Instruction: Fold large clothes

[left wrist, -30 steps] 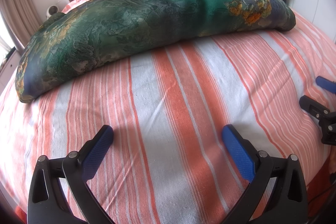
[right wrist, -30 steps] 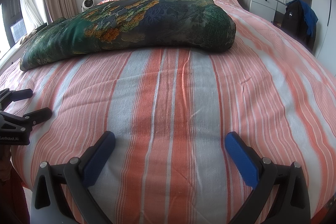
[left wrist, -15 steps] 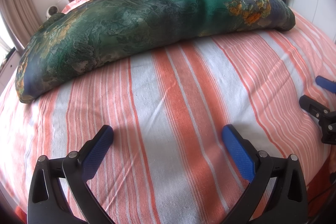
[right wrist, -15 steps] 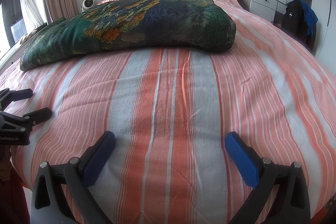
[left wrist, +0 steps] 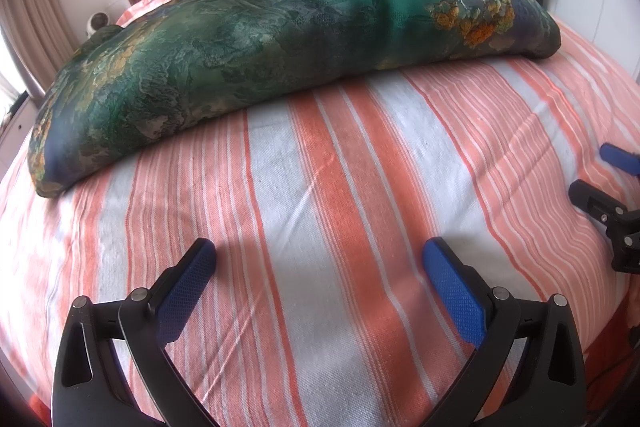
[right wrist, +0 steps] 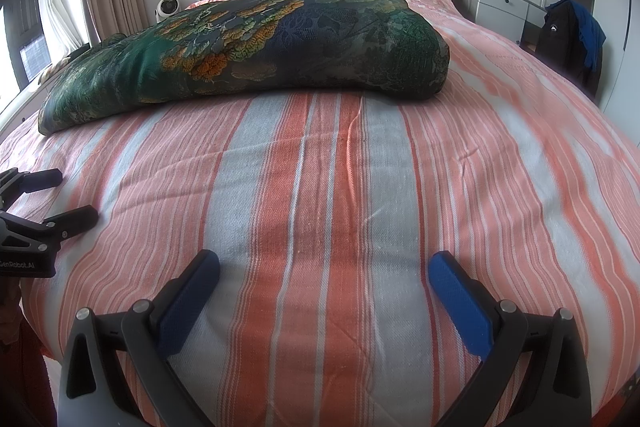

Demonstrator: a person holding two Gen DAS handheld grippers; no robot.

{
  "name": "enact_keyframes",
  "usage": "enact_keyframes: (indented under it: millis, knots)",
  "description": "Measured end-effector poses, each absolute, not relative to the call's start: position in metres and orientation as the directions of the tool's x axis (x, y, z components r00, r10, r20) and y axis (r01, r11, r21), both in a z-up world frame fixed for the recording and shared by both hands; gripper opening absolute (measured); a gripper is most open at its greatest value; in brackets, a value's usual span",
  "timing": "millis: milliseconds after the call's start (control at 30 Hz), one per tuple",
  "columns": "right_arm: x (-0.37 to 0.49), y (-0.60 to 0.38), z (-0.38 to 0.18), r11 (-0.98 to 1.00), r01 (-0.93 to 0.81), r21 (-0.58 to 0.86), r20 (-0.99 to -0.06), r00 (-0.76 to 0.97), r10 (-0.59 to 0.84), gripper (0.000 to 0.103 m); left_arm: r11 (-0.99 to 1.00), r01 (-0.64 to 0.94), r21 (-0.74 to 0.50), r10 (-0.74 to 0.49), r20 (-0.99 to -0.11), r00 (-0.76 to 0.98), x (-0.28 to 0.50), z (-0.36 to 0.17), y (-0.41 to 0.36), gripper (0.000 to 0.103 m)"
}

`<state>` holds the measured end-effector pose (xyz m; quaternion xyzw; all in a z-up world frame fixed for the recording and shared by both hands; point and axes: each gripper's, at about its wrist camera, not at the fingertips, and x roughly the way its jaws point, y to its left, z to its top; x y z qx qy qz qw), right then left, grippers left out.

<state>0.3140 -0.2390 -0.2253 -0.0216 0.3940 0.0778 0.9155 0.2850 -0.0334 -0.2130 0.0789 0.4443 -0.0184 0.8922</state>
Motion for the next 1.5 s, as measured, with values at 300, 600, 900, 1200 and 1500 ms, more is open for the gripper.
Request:
enact_keyframes:
  millis: [300,600,900,1200,1500]
  knots:
    - [0.314,-0.239,-0.225,0.987,-0.160,0.021,-0.724,0.678,0.125,0.103,0.987,0.103,0.125,0.038,-0.795,0.605,0.285,-0.213,-0.034,0.102]
    - [0.314,-0.239,-0.225,0.987,-0.160,0.020,-0.724,0.678,0.125,0.103,0.987,0.103,0.124,0.037,-0.796,0.605,0.285,-0.213,-0.034,0.102]
    - [0.315,-0.245,-0.219,0.980,-0.189,0.059,-0.736,0.656,0.170,0.103,0.982,0.185,0.027,-0.094,-0.784,0.613,0.278,-0.166,-0.016,0.102]
    - [0.364,-0.324,-0.180,0.848,-0.038,0.529,-0.580,0.713,0.394,0.102,0.931,0.337,-0.144,-0.352,-0.604,0.715,0.344,-0.072,-0.007,0.103]
    - [0.483,-0.361,-0.218,0.527,0.162,0.834,-0.492,0.651,0.578,0.096,0.903,0.412,-0.121,-0.328,-0.814,0.480,0.431,-0.118,-0.056,0.100]
